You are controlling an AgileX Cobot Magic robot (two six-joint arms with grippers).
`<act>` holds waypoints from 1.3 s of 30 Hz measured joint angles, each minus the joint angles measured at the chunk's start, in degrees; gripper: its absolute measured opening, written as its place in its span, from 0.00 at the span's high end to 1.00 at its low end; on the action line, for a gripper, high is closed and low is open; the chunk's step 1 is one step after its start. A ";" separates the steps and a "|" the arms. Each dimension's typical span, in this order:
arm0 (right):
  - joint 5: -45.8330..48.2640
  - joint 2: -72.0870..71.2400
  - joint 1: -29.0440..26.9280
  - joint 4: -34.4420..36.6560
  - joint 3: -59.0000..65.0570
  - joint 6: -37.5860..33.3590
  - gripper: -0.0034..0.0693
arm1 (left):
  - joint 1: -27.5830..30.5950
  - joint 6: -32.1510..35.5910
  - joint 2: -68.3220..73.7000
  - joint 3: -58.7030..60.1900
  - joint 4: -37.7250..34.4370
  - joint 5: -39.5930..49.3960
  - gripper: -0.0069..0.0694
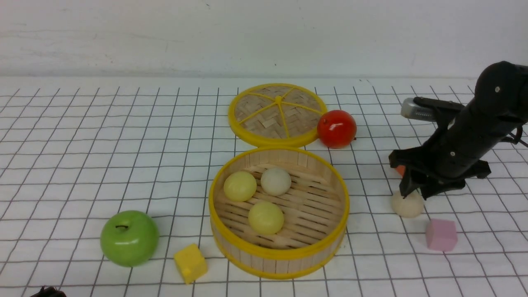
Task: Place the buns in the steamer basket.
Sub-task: Use the right arm to grab a steamed stuffed bun, then use the right arm to put the steamed stuffed bun into the steamer
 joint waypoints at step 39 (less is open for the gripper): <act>2.50 -11.14 7.99 7.05 -0.04 -9.45 0.95 | 0.00 0.00 0.00 0.00 -0.02 0.00 0.76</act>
